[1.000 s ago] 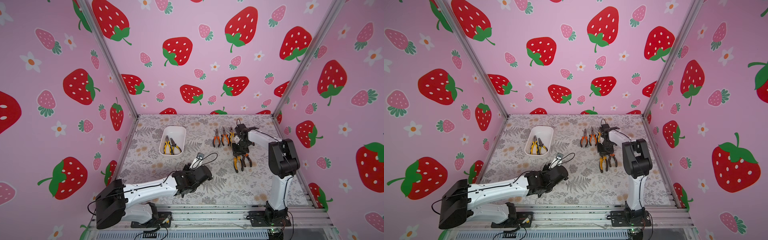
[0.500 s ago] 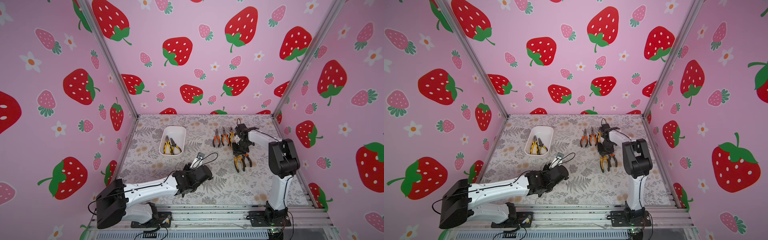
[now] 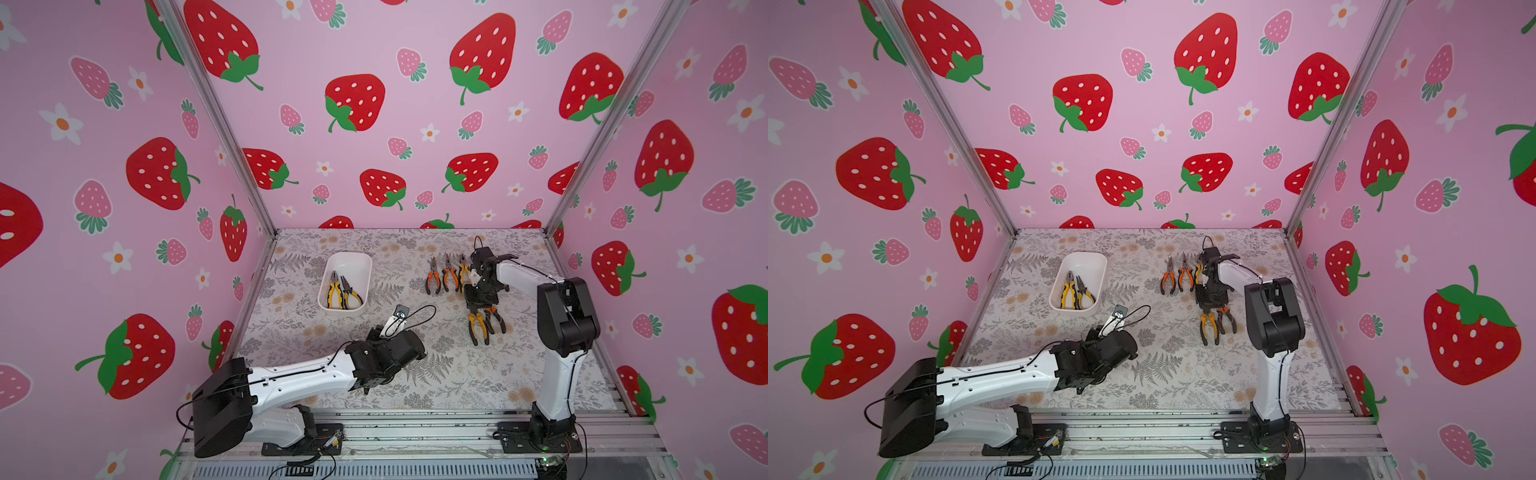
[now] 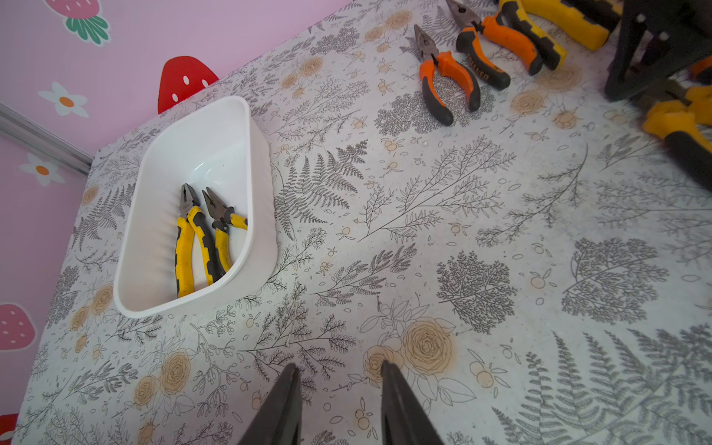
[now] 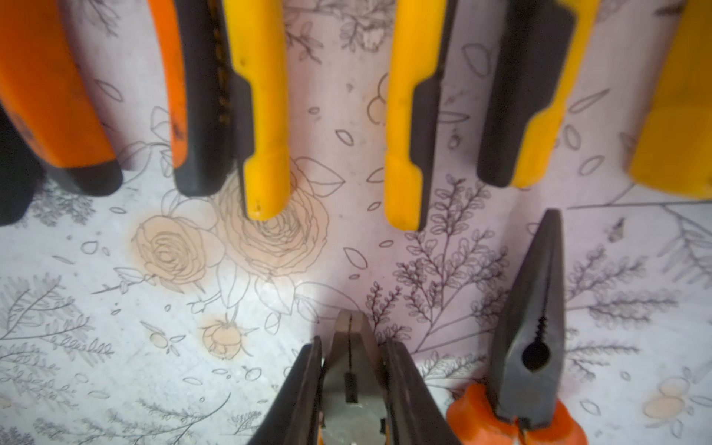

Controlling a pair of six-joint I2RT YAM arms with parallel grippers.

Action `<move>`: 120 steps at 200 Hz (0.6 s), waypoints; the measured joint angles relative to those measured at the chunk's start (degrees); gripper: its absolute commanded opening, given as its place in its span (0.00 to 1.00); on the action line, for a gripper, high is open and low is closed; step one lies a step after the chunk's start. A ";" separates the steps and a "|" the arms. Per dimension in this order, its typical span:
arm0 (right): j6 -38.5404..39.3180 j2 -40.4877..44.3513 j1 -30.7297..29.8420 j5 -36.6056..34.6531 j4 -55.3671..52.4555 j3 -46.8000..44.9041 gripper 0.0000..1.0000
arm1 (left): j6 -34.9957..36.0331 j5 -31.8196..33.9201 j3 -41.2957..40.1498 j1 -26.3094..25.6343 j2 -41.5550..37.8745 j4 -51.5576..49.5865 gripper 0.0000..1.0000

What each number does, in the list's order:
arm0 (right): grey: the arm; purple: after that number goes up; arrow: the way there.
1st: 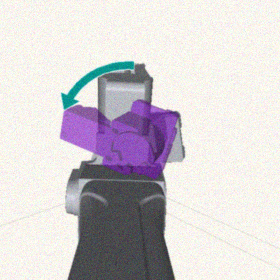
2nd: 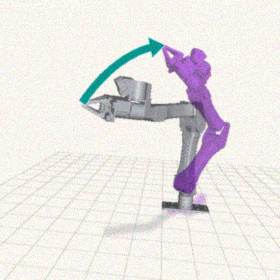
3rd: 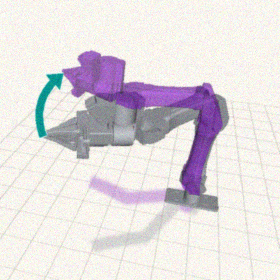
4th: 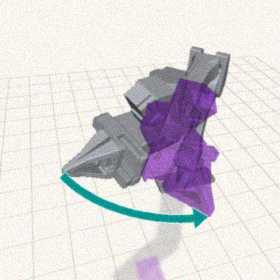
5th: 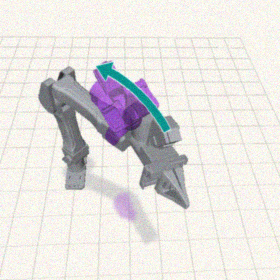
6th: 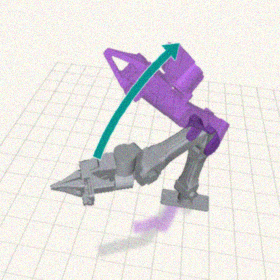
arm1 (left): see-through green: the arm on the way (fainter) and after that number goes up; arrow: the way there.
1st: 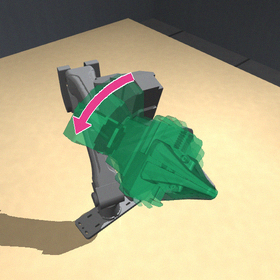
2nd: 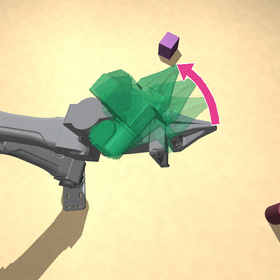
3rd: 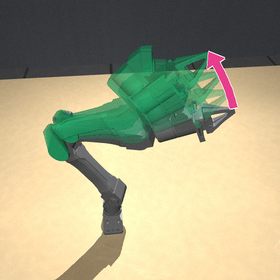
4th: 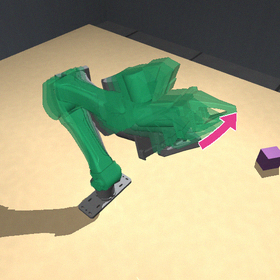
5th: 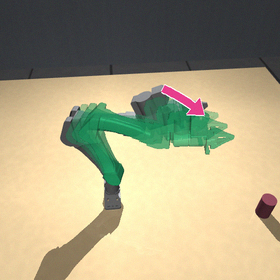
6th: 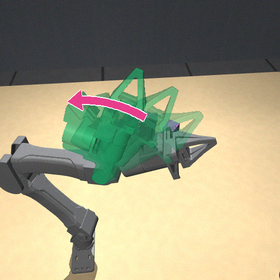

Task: Take the pliers out of the storage box
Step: Place the pliers at the center of the board.

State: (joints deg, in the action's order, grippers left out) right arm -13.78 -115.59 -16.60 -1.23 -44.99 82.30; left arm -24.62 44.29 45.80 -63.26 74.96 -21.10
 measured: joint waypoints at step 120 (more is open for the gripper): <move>-3.10 0.09 0.00 -0.55 0.00 0.13 0.22 | 0.00 0.02 0.00 0.00 0.02 -0.02 0.37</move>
State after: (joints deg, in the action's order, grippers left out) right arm -16.88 -115.50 -16.60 -1.78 -44.99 82.43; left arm -24.62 44.31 45.80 -63.26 74.98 -21.12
